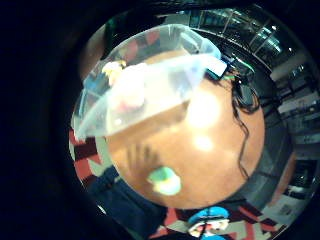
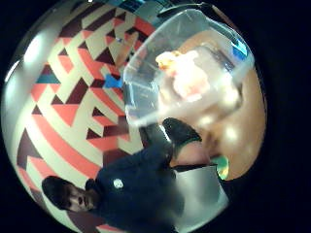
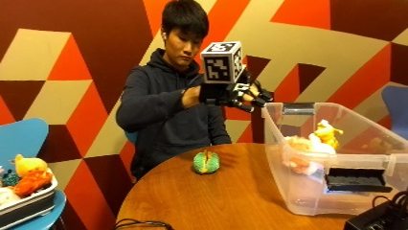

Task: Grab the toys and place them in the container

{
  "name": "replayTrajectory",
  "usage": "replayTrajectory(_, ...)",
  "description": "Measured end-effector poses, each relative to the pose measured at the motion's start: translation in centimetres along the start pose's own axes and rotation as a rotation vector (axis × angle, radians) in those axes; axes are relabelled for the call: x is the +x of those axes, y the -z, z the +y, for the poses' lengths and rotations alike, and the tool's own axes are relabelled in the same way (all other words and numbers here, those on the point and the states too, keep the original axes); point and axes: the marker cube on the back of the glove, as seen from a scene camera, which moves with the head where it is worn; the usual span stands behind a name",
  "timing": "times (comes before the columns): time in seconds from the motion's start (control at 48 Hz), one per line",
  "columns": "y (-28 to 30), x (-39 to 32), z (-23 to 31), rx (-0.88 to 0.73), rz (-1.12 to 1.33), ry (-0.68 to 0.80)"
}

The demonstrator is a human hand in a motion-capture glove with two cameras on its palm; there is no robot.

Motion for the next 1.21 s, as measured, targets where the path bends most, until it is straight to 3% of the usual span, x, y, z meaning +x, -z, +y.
replayTrajectory(0.229,-5.4,4.0,8.8,-0.342,0.222,-0.042)
replayTrajectory(0.5,-14.4,6.5,11.2,-0.582,0.305,0.008)
replayTrajectory(0.813,-15.6,5.9,9.0,-0.339,0.215,0.127)
replayTrajectory(1.209,-4.9,-1.5,2.4,0.011,-0.11,0.277)
